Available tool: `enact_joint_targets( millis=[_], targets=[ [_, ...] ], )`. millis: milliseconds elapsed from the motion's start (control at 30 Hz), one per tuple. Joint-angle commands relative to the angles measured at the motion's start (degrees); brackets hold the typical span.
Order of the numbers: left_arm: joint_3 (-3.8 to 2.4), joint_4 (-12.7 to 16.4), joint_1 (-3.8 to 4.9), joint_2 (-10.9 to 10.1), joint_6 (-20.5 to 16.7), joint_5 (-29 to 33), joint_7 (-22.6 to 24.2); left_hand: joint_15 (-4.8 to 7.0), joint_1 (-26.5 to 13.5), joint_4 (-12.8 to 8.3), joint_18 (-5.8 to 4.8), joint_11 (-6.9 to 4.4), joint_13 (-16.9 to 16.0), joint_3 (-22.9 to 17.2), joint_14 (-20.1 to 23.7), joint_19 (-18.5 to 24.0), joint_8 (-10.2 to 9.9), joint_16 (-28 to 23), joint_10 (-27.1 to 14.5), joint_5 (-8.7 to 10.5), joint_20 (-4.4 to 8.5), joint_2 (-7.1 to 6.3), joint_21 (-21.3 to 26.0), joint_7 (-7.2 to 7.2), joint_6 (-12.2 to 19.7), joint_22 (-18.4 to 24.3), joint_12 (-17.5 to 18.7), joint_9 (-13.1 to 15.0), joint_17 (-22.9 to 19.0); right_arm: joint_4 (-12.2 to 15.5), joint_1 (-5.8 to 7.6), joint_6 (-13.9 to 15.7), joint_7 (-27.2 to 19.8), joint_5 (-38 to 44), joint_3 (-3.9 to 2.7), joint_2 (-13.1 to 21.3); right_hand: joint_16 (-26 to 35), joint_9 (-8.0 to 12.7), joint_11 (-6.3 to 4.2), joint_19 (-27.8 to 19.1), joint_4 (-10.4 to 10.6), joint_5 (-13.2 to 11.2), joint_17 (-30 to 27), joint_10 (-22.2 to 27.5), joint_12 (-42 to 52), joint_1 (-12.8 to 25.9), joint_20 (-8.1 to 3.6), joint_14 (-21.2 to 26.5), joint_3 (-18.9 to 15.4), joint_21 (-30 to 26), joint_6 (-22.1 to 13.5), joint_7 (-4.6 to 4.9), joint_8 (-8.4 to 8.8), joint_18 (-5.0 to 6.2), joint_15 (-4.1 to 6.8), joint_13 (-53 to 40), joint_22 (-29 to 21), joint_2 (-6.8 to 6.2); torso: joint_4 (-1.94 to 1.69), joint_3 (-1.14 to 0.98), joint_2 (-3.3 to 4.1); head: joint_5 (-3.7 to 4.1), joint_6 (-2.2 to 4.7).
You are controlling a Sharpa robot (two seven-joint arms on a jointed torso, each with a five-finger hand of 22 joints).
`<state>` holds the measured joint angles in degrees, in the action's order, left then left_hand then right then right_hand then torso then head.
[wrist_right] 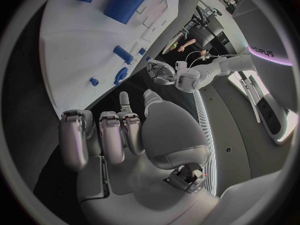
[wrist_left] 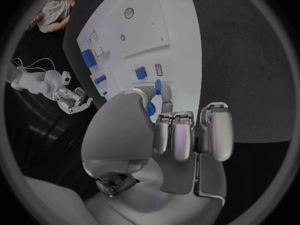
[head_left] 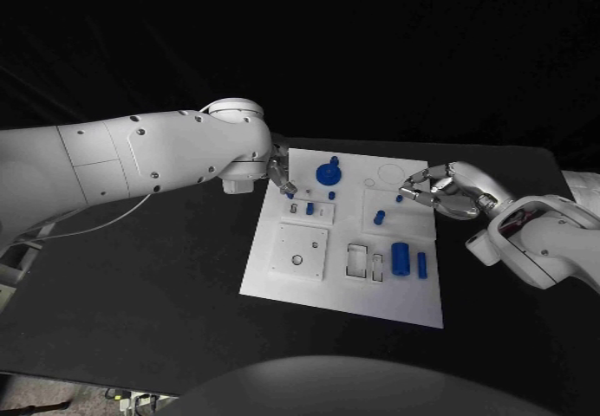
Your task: Assemble the parts on the task board
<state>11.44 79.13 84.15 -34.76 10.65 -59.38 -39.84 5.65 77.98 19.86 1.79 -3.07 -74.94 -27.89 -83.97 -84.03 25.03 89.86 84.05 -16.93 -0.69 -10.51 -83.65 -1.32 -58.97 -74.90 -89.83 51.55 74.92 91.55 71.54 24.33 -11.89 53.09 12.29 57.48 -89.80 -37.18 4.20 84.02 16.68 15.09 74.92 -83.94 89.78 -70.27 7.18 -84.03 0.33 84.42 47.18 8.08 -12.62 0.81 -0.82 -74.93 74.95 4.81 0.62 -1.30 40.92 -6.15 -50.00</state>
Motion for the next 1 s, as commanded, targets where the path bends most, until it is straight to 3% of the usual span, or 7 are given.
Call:
enact_joint_targets(
  millis=[33,433,1000],
  targets=[
    [0.15,1.02,0.08,0.04,1.69,1.58,-6.25,-0.05,-0.35,-7.70,-0.14,0.06,-15.06,-7.90,-6.03,-2.44,-0.03,0.14,5.95,-0.04,-0.22,0.33,0.28,0.24,-0.42,-12.92,-0.17,0.00,15.08,0.02,-0.08,-0.47,-0.34,0.18,0.02,-0.03,-0.20,0.05,-0.19,1.29,-0.21,0.17,15.08,-6.06,0.22,0.01,-0.11,-5.97,0.07,-0.02,0.17,-0.17,-0.14,0.93,0.12,-15.07,12.78,0.39,0.01,0.00,0.07,-0.06,0.00],
    [0.99,3.50,-0.08,-0.64,0.77,1.61,-7.84,-0.10,-0.97,-8.59,-0.07,0.14,-15.06,-8.24,-6.03,-2.28,-0.19,0.14,5.95,-0.79,-0.24,0.52,0.60,0.12,-0.41,-12.82,-0.17,-0.07,15.08,0.13,-0.14,-0.62,-0.19,0.15,0.02,0.02,-0.20,0.06,-0.19,1.28,-0.21,0.18,15.08,-6.06,0.22,0.00,-0.12,-5.97,0.07,-0.03,0.15,-0.17,-0.13,0.93,0.12,-15.07,12.77,0.40,0.04,-0.02,0.11,-0.22,0.00],
    [1.32,5.05,-0.91,-0.94,-2.34,-4.60,-7.86,-0.09,-1.28,-9.09,-0.16,0.14,-15.06,-8.26,-6.03,-2.48,-0.34,0.14,5.95,-0.99,-0.25,0.64,0.25,0.12,-0.51,-12.93,-0.17,-0.19,15.08,0.27,-0.22,-0.42,-0.43,0.15,0.03,0.13,-0.20,0.09,-0.19,1.25,-0.21,0.23,15.08,-6.06,0.22,-0.02,-0.12,-5.97,0.09,-0.07,0.10,-0.16,-0.11,0.94,0.12,-15.07,12.76,0.44,0.05,-0.02,0.11,-0.43,0.00]
  ],
)
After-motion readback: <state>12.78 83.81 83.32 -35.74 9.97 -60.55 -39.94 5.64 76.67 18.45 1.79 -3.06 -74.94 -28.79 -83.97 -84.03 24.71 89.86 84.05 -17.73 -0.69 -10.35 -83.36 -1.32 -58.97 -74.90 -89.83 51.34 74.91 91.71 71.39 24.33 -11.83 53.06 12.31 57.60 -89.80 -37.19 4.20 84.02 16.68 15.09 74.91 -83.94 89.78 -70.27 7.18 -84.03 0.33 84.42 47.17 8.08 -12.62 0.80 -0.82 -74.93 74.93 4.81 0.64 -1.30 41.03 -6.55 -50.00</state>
